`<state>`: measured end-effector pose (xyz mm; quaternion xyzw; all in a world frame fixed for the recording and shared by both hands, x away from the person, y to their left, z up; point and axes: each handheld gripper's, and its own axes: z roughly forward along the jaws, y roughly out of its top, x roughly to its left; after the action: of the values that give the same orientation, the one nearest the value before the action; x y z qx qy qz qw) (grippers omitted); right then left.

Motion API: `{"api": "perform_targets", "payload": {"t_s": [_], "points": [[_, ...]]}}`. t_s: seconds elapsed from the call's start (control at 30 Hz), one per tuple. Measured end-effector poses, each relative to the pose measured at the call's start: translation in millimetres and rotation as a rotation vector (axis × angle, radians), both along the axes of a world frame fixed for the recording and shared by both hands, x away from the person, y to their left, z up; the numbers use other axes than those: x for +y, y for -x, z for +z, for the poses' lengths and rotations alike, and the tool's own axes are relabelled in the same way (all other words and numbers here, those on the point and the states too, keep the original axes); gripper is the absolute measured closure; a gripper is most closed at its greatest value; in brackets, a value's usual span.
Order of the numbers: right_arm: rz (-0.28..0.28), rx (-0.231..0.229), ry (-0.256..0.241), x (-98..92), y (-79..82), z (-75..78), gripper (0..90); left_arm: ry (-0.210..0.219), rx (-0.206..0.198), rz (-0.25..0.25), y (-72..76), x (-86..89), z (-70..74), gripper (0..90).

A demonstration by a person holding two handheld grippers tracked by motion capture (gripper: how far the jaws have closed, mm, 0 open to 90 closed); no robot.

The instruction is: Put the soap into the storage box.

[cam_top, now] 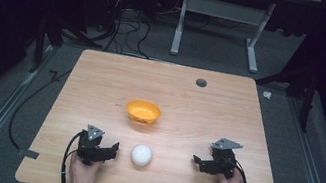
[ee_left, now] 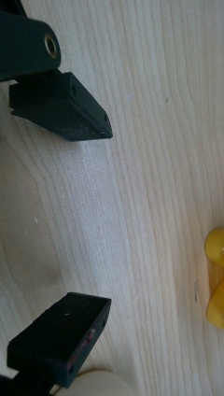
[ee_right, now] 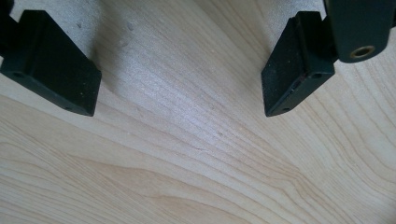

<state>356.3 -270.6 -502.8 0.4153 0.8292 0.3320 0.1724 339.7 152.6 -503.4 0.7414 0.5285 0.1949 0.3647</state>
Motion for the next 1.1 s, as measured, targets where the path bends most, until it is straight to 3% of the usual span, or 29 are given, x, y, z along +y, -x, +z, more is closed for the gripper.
{"api": "perform_targets", "payload": {"t_s": [0.27,0.37,0.77,0.9,1.1], "points": [[0.000,0.000,0.000,0.0,0.1,0.0,12.7,0.016,-0.028,-0.030,6.1,-2.0,10.8,16.4],[0.000,0.000,0.000,0.0,0.1,0.0,12.7,0.044,-0.032,-0.038,9.8,-2.7,13.7,16.1],[0.000,0.000,0.000,0.0,0.0,0.0,12.7,0.051,-0.061,-0.096,21.4,-11.3,25.4,15.9],[-0.001,0.000,0.000,0.0,0.1,0.0,12.7,0.079,-0.060,-0.117,23.3,-13.7,29.3,16.0],[0.000,0.000,0.000,0.0,0.0,0.0,12.7,0.067,-0.068,-0.158,26.4,-22.1,35.1,15.5]]}}
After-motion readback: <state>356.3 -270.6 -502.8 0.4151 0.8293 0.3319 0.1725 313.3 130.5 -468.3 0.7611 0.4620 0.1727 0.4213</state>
